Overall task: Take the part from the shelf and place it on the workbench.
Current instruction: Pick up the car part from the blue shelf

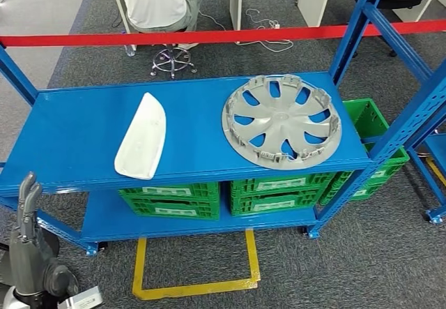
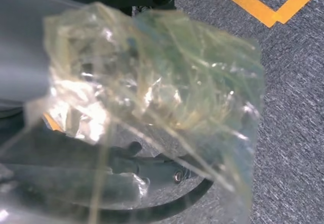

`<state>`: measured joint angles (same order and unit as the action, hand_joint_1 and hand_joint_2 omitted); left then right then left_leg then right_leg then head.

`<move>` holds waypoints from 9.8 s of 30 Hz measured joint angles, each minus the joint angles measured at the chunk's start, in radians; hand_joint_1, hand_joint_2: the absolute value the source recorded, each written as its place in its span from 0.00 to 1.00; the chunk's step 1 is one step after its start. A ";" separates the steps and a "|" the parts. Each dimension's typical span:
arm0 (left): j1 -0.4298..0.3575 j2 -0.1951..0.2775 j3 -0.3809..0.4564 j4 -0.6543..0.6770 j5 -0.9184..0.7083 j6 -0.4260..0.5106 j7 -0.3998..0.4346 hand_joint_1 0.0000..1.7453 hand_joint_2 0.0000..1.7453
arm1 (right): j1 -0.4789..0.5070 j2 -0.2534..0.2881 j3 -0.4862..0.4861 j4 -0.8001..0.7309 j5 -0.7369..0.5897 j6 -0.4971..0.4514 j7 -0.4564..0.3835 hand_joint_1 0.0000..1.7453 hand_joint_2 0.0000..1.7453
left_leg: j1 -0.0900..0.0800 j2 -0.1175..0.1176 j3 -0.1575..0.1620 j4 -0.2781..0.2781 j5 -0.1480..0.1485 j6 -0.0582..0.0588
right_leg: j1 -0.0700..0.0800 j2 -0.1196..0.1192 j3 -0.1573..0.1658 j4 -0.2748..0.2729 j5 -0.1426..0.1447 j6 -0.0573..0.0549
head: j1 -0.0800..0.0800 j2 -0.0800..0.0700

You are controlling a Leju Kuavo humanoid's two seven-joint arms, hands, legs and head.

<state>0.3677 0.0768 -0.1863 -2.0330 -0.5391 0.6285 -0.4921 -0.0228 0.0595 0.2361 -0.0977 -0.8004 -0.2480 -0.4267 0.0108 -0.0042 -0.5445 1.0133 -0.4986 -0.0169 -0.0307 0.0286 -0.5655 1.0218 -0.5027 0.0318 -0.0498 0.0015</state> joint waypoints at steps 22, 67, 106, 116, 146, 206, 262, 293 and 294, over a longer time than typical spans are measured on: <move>0.017 0.013 0.014 -0.047 -0.017 0.016 0.089 0.00 0.25 | -0.016 0.008 0.033 0.045 -0.032 0.036 -0.044 0.00 0.00 | 0.000 0.000 0.001 0.000 0.001 0.001 | 0.000 0.000 0.000 0.000 0.000 0.000 | 0.000 0.000; -0.308 0.143 0.032 0.463 -0.580 -0.299 0.533 0.00 1.00 | -0.040 -0.040 0.361 0.085 -0.188 0.115 0.011 0.00 0.00 | 0.000 0.000 0.001 0.000 0.002 0.000 | 0.000 0.001 -0.001 0.000 0.001 0.001 | 0.000 0.000; -0.595 0.163 -0.159 0.801 -0.797 -0.175 0.581 0.00 1.00 | -0.009 -0.084 0.516 0.093 -0.291 0.101 0.028 0.00 0.00 | 0.000 0.000 0.001 0.001 0.002 0.001 | 0.000 0.001 -0.002 0.000 0.002 0.001 | 0.000 0.000; -0.618 0.163 -0.155 0.834 -0.766 -0.171 0.585 0.03 1.00 | -0.008 -0.087 0.543 0.094 -0.304 0.103 0.022 0.00 0.00 | 0.000 0.000 0.001 0.001 0.002 0.001 | 0.000 0.001 -0.002 0.000 0.002 0.001 | 0.000 0.000; -0.625 0.103 -0.155 1.018 -0.736 -0.128 0.546 1.00 1.00 | -0.009 -0.091 0.627 0.094 -0.351 0.101 0.015 0.00 0.00 | 0.000 0.000 0.000 0.001 0.002 0.001 | 0.000 0.001 -0.002 0.000 0.002 0.001 | 0.000 0.000; -0.630 0.113 -0.113 0.367 -1.027 0.068 0.274 1.00 1.00 | -0.022 -0.090 0.725 0.089 -0.393 0.120 0.000 0.00 0.00 | 0.000 0.000 -0.001 0.001 0.003 0.000 | 0.000 0.002 -0.003 0.000 0.003 0.001 | 0.000 0.000; -0.473 0.249 -0.039 0.265 -1.028 0.067 0.480 1.00 1.00 | -0.029 -0.067 0.742 -0.005 -0.456 -0.012 0.066 0.00 0.00 | -0.004 0.024 -0.040 -0.009 0.067 -0.001 | 0.006 -0.032 0.045 -0.012 -0.024 0.004 | 0.007 0.000; -0.420 0.301 -0.002 0.261 -1.028 0.068 0.513 1.00 1.00 | -0.031 -0.054 0.742 -0.007 -0.469 0.006 0.058 0.00 0.00 | -0.023 0.022 -0.069 -0.032 0.115 0.018 | 0.031 -0.028 0.108 -0.064 -0.042 -0.024 | 0.005 0.000; -0.411 0.305 0.001 0.259 -1.028 0.068 0.522 1.00 1.00 | -0.030 -0.052 0.742 -0.007 -0.470 0.010 0.054 0.00 0.00 | -0.021 0.020 -0.074 -0.027 0.106 0.011 | 0.029 -0.029 0.099 -0.065 -0.033 -0.033 | 0.006 0.000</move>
<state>-0.0430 0.3815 -0.1849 -1.7743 -1.5675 0.6966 0.0295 -0.0527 0.0077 0.9781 -0.1045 -1.2704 -0.2376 -0.3724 -0.0106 0.0157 -0.6182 0.9867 -0.3922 -0.0055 -0.0015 -0.0004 -0.4665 0.9565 -0.5354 -0.0008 -0.0441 0.0015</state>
